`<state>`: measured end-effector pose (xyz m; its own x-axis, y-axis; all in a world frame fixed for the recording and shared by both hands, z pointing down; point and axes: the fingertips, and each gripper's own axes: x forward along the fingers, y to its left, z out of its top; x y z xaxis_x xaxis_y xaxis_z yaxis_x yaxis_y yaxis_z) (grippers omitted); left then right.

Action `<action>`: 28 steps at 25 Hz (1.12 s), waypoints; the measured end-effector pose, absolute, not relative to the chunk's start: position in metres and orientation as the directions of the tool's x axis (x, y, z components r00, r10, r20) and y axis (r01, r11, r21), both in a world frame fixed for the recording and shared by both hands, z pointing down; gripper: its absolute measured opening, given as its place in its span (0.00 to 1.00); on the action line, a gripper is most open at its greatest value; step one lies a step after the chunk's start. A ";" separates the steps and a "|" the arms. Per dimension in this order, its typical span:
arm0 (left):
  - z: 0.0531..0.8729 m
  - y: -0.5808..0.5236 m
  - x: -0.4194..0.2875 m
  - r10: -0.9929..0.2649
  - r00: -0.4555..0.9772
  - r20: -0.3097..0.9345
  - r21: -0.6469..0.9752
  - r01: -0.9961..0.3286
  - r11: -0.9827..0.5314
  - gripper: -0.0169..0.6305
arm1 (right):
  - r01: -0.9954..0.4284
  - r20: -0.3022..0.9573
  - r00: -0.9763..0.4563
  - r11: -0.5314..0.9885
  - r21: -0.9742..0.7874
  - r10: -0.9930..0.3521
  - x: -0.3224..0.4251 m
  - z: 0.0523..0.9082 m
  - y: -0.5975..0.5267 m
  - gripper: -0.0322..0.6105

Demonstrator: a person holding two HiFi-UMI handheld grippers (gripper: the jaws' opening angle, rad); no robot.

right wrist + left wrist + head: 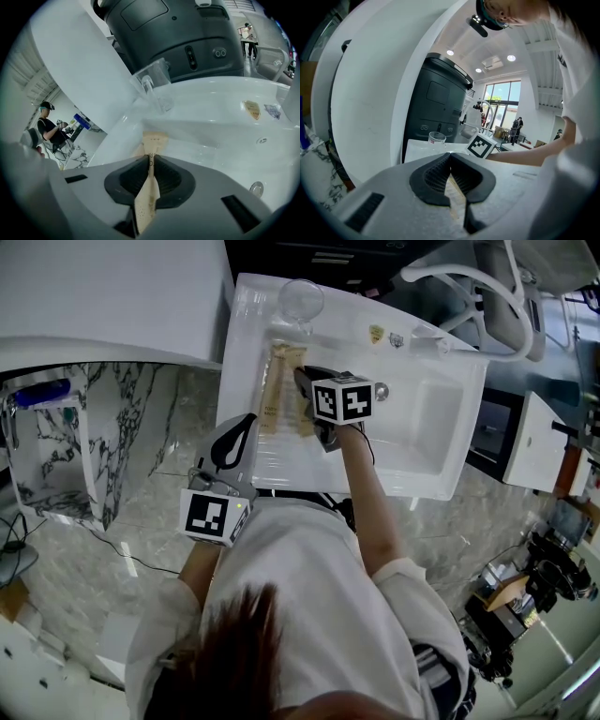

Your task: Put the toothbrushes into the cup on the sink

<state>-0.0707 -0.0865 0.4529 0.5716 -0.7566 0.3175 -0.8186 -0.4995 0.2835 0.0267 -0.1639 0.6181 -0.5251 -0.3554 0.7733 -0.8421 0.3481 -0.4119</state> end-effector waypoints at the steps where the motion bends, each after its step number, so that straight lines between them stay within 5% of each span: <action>1: 0.452 -0.086 -0.071 -0.757 0.572 0.315 0.283 -0.818 -0.501 0.05 | -0.836 0.756 -0.537 0.358 -0.416 -0.376 0.026 0.610 -0.166 0.12; 12: 0.437 -0.076 -0.068 -0.773 0.569 0.281 0.268 -0.820 -0.506 0.05 | -0.808 0.534 -0.590 0.433 -0.401 -0.606 0.033 0.534 -0.169 0.11; 28: 0.409 -0.061 -0.068 -0.802 0.556 0.218 0.247 -0.826 -0.506 0.05 | -0.855 0.181 -0.480 0.411 -0.317 -0.858 0.075 0.416 -0.134 0.11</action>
